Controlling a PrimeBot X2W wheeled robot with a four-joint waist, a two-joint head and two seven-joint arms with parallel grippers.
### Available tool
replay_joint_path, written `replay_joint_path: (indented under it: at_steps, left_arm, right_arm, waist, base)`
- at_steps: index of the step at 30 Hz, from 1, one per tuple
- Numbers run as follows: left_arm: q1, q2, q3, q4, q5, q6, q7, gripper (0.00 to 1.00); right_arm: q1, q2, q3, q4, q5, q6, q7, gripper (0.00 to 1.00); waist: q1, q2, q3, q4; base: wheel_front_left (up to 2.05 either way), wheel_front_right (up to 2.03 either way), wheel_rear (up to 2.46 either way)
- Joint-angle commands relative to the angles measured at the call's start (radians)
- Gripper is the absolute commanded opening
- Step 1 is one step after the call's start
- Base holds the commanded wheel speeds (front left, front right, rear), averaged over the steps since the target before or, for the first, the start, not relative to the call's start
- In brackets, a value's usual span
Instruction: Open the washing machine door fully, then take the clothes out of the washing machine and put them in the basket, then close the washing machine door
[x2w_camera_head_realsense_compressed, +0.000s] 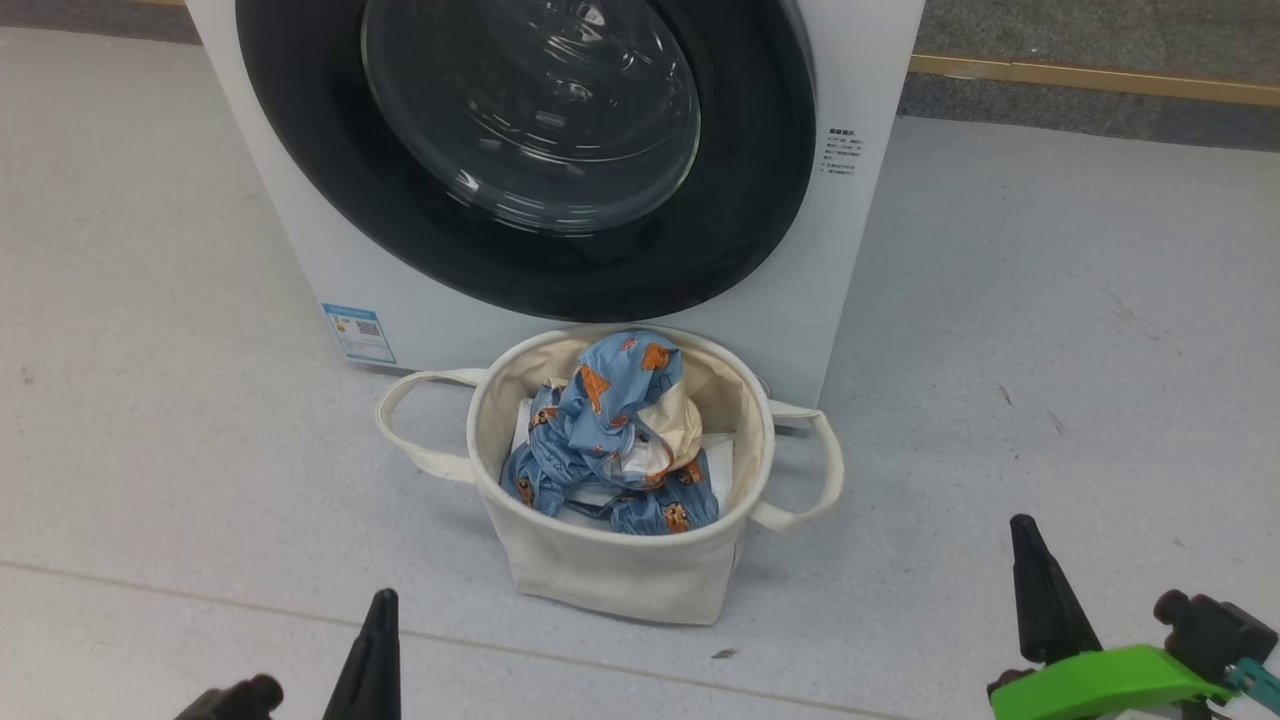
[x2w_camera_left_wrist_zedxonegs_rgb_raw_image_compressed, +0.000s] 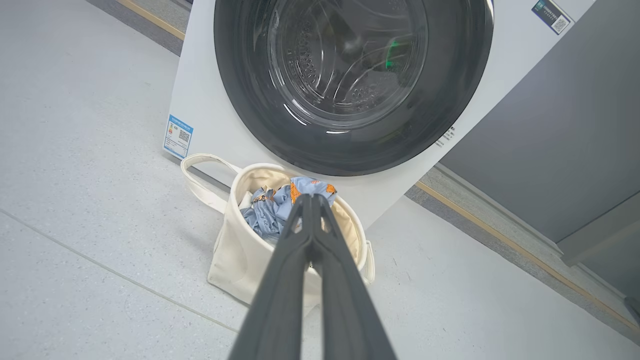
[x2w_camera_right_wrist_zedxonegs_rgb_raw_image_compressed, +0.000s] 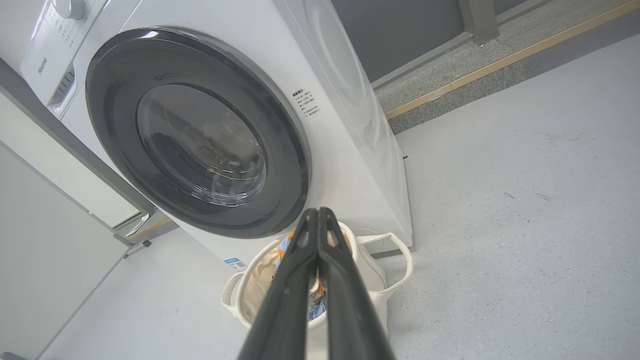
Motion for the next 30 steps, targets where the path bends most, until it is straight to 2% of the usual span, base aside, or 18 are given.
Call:
replay_joint_path:
  at_steps: [1,30]
  left_arm:
    - [-0.049,0.008,0.02,-0.027,-0.028,-0.008,0.006,0.0]
    - [-0.084,0.012,0.075,-0.004,-0.38,-0.025,0.089,0.0]
  right_arm:
    - [-0.052,-0.018,-0.002,-0.026,0.029,0.0,0.009,0.0]
    - [-0.075,-0.025,-0.027,0.001,0.375,0.0,0.091,0.0]
  waist:
    - [-0.0001,-0.0001,0.0,0.0]
    - [-0.0001,-0.0001,0.001,0.004]
  base:
    - [0.0,0.0,0.0]
    - [0.0,0.0,0.0]
